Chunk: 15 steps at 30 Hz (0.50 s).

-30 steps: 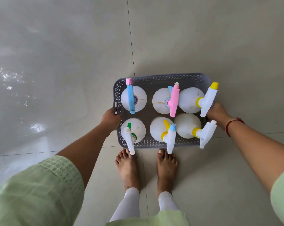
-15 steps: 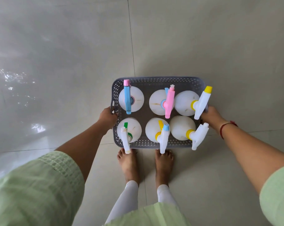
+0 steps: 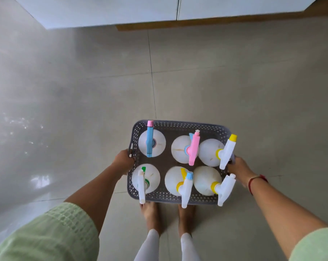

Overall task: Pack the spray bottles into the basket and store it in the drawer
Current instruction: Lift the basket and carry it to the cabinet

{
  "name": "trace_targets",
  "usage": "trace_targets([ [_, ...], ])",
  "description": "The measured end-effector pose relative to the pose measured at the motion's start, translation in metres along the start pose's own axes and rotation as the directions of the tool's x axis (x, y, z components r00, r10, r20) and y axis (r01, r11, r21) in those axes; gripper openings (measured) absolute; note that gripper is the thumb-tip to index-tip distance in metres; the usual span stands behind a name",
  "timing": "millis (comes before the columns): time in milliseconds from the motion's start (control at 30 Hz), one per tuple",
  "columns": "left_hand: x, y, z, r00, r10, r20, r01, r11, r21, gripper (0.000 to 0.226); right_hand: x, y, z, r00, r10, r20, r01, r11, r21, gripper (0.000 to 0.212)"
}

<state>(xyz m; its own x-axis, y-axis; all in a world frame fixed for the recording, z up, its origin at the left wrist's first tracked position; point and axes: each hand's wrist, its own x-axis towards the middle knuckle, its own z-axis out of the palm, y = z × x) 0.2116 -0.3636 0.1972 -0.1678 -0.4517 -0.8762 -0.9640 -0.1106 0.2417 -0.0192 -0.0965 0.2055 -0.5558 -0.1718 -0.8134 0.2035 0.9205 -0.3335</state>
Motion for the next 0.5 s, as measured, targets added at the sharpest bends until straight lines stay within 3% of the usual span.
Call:
trace_targets([
  [267,-0.067,0.068,-0.093,0.997,0.052,0.053,-0.057,0.994,0.09,0.037,-0.082,-0.06,-0.031,0.999,0.049,0.011,-0.05,0.983,0.175,0.02],
  [333,-0.072,0.081,-0.111,0.997,0.066,0.047,-0.071,0.992,0.103,0.036,-0.097,-0.078,-0.04,0.997,0.066,0.031,-0.071,0.976,0.204,0.031],
  [433,-0.074,0.102,-0.129,0.997,0.061,0.041,-0.065,0.991,0.117,0.034,-0.093,-0.095,-0.05,0.992,0.105,0.07,-0.119,0.965,0.236,0.037],
  [500,-0.068,0.122,-0.139,0.997,0.07,0.023,-0.073,0.989,0.132,0.035,-0.078,-0.104,-0.057,0.992,0.116,0.055,-0.125,0.97,0.211,0.029],
])
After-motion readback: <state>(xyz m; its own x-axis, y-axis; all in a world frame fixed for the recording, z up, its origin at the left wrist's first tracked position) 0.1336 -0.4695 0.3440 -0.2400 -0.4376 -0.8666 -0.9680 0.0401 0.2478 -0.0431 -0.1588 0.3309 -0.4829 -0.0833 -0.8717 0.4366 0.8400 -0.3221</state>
